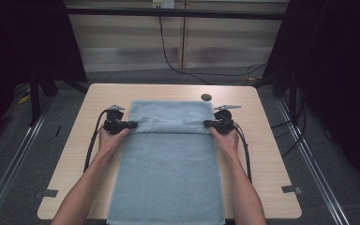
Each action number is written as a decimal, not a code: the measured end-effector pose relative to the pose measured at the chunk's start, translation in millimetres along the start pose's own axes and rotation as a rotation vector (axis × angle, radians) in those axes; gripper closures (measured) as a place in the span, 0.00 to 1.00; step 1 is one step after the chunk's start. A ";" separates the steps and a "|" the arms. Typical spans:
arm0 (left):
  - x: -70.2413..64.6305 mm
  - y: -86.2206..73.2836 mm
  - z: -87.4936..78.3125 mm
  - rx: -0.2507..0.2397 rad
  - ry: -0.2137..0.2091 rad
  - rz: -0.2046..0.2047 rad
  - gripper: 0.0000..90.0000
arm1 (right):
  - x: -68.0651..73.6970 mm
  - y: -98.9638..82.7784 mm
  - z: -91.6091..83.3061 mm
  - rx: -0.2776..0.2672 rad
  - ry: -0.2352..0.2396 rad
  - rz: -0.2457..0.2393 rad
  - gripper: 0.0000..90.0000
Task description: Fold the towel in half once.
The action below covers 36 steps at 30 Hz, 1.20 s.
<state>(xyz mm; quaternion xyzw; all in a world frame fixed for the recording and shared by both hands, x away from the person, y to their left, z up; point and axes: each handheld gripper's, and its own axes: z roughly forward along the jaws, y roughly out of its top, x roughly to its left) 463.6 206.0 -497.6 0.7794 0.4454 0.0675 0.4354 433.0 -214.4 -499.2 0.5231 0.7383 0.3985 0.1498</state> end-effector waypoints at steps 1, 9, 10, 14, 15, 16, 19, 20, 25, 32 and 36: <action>-0.8 2.1 -5.5 -0.023 -0.013 0.000 0.95 | -0.6 1.6 -3.7 -0.014 0.012 0.000 0.97; -21.9 27.2 -63.3 -0.186 -0.088 0.049 0.95 | 8.1 36.3 -60.6 -0.207 0.096 -0.002 0.97; -25.5 30.4 -70.4 -0.198 -0.091 0.061 0.95 | 10.7 40.6 -69.5 -0.229 0.103 -0.008 0.97; -39.3 43.5 -102.3 -0.265 -0.104 0.101 0.95 | 24.4 56.6 -104.1 -0.290 0.130 -0.064 0.97; -42.7 46.3 -110.4 -0.277 -0.115 0.106 0.95 | 27.2 59.1 -110.0 -0.299 0.136 -0.072 0.97; -46.3 48.6 -118.6 -0.290 -0.118 0.117 0.95 | 31.1 62.2 -118.3 -0.313 0.140 -0.083 0.97; -57.1 51.6 -139.9 -0.311 -0.120 0.157 0.95 | 42.5 70.1 -142.8 -0.360 0.168 -0.115 0.97; -61.1 51.3 -148.1 -0.327 -0.119 0.171 0.95 | 46.7 71.8 -150.9 -0.370 0.171 -0.125 0.97; -74.9 45.7 -176.7 -0.361 -0.144 0.198 0.95 | 69.9 70.8 -188.5 -0.404 0.202 -0.201 0.97; -86.7 -0.5 -184.9 -0.322 -0.181 0.229 0.95 | 94.3 23.0 -208.0 -0.333 0.237 -0.278 0.97; -88.4 -35.0 -175.7 -0.265 -0.212 0.209 0.95 | 98.4 -20.4 -204.2 -0.250 0.250 -0.275 0.97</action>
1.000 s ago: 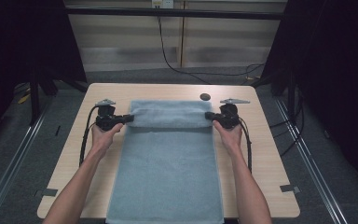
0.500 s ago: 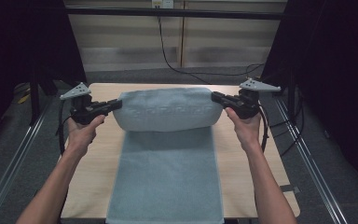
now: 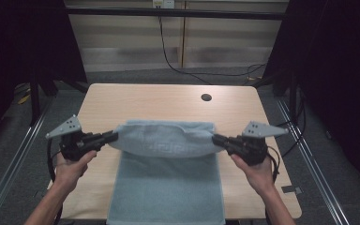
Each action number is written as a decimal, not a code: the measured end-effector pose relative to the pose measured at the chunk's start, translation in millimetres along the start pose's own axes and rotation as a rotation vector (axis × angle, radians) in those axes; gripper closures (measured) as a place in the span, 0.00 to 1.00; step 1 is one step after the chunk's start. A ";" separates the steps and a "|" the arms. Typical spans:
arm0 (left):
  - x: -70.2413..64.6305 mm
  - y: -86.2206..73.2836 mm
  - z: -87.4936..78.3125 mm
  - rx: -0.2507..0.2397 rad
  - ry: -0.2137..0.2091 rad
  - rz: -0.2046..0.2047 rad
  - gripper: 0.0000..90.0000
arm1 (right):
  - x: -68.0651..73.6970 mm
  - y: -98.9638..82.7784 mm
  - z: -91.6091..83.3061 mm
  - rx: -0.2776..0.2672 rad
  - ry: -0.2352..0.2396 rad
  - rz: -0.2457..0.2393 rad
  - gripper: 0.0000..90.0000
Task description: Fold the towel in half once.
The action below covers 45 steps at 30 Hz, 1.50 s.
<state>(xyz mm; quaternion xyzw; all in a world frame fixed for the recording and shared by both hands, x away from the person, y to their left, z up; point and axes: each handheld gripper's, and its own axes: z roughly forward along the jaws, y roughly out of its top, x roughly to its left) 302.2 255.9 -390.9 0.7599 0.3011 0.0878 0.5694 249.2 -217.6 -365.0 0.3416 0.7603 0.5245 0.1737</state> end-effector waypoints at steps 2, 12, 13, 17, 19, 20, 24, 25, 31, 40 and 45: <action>-5.3 -11.7 -1.3 0.013 -0.005 -0.006 0.95 | 5.4 -18.8 -2.2 0.034 0.011 0.017 0.97; -30.9 -78.2 -10.0 0.130 -0.062 -0.040 0.94 | 39.6 -80.5 -17.5 0.121 0.047 0.054 0.95; -32.9 -86.9 -10.2 0.152 -0.063 -0.055 0.94 | 41.1 -88.8 -16.5 0.143 0.057 0.061 0.95; -42.2 -103.4 -13.6 0.221 -0.078 -0.030 0.92 | 47.6 -118.3 -11.6 0.214 0.082 0.102 0.94; -44.9 -108.0 -15.4 0.229 -0.089 -0.045 0.91 | 50.5 -125.5 -11.2 0.230 0.102 0.120 0.92; -47.0 -110.3 -17.1 0.233 -0.091 -0.043 0.91 | 53.0 -127.5 -12.6 0.238 0.100 0.113 0.91; -54.5 -114.1 -27.8 0.220 -0.132 -0.052 0.85 | 62.3 -133.4 -26.2 0.239 0.124 0.116 0.86; -57.2 -114.5 -30.6 0.206 -0.133 -0.054 0.84 | 63.7 -134.3 -30.5 0.233 0.139 0.123 0.85; -57.2 -105.1 -37.6 0.147 -0.145 -0.053 0.76 | 64.2 -132.7 -41.9 0.201 0.145 0.130 0.81; -6.7 -87.2 21.6 0.233 -0.054 -0.089 0.70 | 34.3 -110.7 1.3 0.206 0.125 0.104 0.74; 17.5 -79.1 55.3 0.275 0.018 -0.097 0.68 | 5.7 -95.1 37.3 0.229 0.102 0.108 0.68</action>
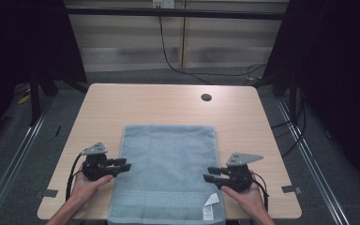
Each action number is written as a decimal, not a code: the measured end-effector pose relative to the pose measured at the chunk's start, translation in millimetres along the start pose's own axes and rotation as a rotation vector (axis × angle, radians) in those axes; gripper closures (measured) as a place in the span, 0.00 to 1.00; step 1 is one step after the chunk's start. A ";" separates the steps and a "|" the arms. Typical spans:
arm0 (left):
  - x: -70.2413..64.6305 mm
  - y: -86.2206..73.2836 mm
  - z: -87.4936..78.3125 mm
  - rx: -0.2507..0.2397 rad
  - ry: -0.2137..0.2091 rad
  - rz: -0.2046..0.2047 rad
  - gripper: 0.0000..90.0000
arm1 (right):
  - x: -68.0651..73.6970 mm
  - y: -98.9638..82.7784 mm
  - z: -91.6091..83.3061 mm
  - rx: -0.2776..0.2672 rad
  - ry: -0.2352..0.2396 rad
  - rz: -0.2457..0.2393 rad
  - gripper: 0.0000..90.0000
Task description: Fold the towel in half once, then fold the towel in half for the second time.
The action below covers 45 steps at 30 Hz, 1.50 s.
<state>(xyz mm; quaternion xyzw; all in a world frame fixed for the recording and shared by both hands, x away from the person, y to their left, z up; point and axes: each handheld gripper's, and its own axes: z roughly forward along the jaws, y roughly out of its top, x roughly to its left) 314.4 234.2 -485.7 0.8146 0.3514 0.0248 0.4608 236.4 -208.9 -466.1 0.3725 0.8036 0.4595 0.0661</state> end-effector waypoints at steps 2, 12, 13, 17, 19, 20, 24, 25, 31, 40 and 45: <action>9.2 7.2 9.5 0.014 0.014 -0.024 0.66 | -12.9 9.4 11.5 0.019 -0.015 0.009 0.65; 39.8 17.4 37.3 0.034 0.092 -0.019 0.64 | -62.3 29.0 62.0 0.078 -0.116 0.036 0.52; 39.6 17.4 37.1 0.032 0.090 -0.012 0.64 | -63.7 28.3 65.4 0.086 -0.125 0.036 0.53; 36.1 13.7 36.0 0.040 0.098 0.025 0.66 | -62.5 22.5 70.3 0.105 -0.140 0.004 0.54; 32.1 10.7 34.5 0.042 0.092 0.040 0.66 | -61.7 20.4 68.8 0.107 -0.141 -0.003 0.54; 29.7 9.1 33.2 0.047 0.082 0.042 0.66 | -60.4 19.1 67.2 0.110 -0.141 -0.001 0.54; 15.6 -1.4 26.1 0.049 0.045 0.044 0.68 | -55.9 12.0 57.6 0.120 -0.121 -0.012 0.54; 11.8 -4.0 24.8 0.047 0.042 0.043 0.68 | -54.1 9.6 54.8 0.121 -0.127 -0.009 0.54; -9.4 -13.9 15.4 0.083 0.013 0.042 0.68 | -39.1 -1.3 40.4 0.147 -0.111 -0.016 0.54; -27.5 -27.4 -1.7 0.107 -0.052 0.065 0.63 | -13.5 -19.0 18.3 0.180 -0.053 -0.011 0.53; -24.9 -15.2 -9.8 0.040 -0.050 0.044 0.59 | -15.3 -10.7 9.9 0.130 -0.045 0.001 0.53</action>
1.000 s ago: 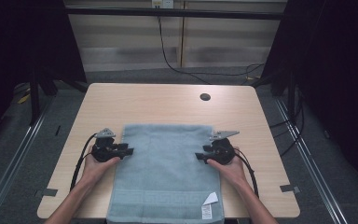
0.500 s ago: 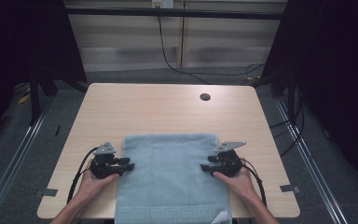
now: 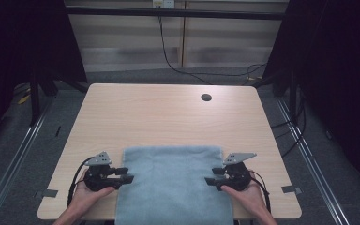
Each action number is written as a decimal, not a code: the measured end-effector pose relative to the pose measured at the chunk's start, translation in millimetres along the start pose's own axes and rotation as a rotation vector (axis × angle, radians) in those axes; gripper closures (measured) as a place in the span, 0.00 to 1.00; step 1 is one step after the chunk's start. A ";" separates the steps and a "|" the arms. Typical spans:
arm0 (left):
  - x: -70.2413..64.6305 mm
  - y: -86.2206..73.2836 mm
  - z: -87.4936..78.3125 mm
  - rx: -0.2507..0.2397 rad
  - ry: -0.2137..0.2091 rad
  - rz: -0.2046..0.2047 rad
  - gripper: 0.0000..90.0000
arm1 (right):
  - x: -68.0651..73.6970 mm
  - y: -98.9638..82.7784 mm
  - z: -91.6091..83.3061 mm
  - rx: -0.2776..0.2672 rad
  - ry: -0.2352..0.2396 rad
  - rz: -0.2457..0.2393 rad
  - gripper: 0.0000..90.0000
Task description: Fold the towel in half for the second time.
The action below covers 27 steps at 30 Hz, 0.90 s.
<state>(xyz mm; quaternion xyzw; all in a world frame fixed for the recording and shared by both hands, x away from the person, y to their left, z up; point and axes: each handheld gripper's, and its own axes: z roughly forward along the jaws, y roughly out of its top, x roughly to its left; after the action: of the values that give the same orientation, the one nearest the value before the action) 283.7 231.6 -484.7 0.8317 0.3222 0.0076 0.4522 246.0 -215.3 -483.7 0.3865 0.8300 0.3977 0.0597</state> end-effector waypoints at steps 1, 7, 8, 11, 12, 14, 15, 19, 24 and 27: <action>2.9 2.7 -0.8 -0.005 0.006 -0.013 0.58 | -2.8 3.2 -2.5 -0.019 -0.004 0.002 0.54; 19.3 15.4 -2.9 -0.033 0.051 -0.051 0.50 | -33.9 25.2 -13.1 -0.108 -0.048 0.028 0.55; 23.2 18.7 -3.1 -0.042 0.053 -0.051 0.50 | -40.5 28.7 -13.6 -0.116 -0.059 0.033 0.54; 36.6 29.7 -2.7 -0.068 0.086 -0.059 0.49 | -58.0 37.0 -14.3 -0.139 -0.087 0.059 0.53; 41.7 33.6 -0.8 -0.072 0.104 -0.055 0.49 | -64.0 38.9 -13.9 -0.147 -0.091 0.075 0.53; 52.2 42.0 4.1 -0.068 0.118 -0.069 0.48 | -76.4 41.7 -9.5 -0.153 -0.101 0.087 0.53; 56.7 45.0 6.6 -0.077 0.114 -0.079 0.48 | -82.7 43.1 -5.8 -0.136 -0.114 0.095 0.52; 69.0 50.5 16.8 -0.097 0.131 -0.127 0.48 | -99.8 45.7 8.7 -0.115 -0.115 0.113 0.53; 67.4 44.1 22.4 -0.066 0.120 -0.109 0.45 | -100.2 48.5 22.0 -0.103 -0.086 0.109 0.53; 69.3 40.4 26.2 -0.044 0.131 -0.098 0.44 | -98.1 47.8 28.8 -0.066 -0.094 0.084 0.54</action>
<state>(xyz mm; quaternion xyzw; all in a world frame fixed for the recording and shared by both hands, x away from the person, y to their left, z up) 367.9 234.2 -489.0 0.8025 0.3912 0.0469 0.4481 354.2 -246.9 -489.9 0.4372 0.7956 0.4085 0.0947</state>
